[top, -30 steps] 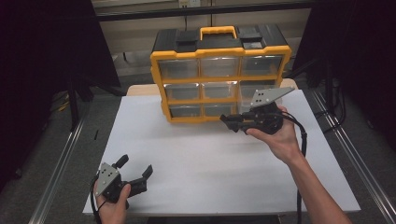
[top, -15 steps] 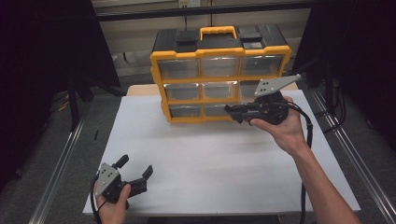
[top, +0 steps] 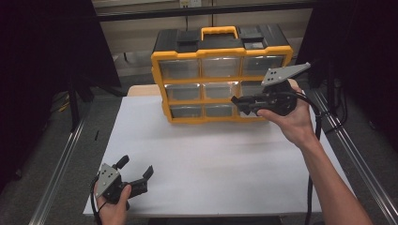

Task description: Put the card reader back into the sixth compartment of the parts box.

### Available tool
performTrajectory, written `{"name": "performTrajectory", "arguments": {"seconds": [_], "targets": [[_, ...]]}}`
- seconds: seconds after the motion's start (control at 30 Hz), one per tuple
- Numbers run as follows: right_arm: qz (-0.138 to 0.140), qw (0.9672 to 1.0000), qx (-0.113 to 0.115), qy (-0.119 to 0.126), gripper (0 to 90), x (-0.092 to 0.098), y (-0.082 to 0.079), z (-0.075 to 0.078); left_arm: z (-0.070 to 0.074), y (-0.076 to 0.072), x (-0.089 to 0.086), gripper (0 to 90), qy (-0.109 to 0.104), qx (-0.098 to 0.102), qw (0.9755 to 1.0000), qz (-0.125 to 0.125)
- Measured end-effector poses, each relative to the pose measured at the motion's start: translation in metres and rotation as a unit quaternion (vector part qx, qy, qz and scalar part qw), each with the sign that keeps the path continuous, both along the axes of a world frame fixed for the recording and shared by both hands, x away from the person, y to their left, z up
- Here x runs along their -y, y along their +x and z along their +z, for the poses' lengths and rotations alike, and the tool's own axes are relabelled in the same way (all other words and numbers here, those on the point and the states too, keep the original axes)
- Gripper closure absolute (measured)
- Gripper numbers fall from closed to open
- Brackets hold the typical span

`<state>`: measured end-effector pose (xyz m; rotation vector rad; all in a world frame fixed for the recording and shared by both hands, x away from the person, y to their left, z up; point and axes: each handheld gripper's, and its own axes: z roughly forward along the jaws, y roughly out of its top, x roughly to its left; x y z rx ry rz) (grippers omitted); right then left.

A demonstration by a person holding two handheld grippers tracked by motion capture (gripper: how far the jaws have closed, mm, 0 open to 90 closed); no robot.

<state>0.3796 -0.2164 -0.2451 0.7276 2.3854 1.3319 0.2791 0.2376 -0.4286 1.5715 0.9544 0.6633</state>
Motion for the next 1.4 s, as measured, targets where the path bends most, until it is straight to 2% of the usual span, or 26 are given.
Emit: {"name": "performTrajectory", "arguments": {"seconds": [0.53,0.97,1.4], "targets": [[-0.023,0.9995,0.001,-0.019,73.9,0.012,0.01,0.015,0.0,-0.001,0.0,3.5,0.001,0.003,1.0,0.001],[-0.043,0.998,-0.005,-0.046,73.9,0.021,0.023,0.026,0.001,-0.001,0.003,3.6,0.004,0.007,1.0,-0.002],[-0.056,0.995,-0.023,-0.079,73.9,0.026,0.041,0.032,0.0,-0.001,0.002,3.6,0.002,0.006,1.0,-0.002]]}}
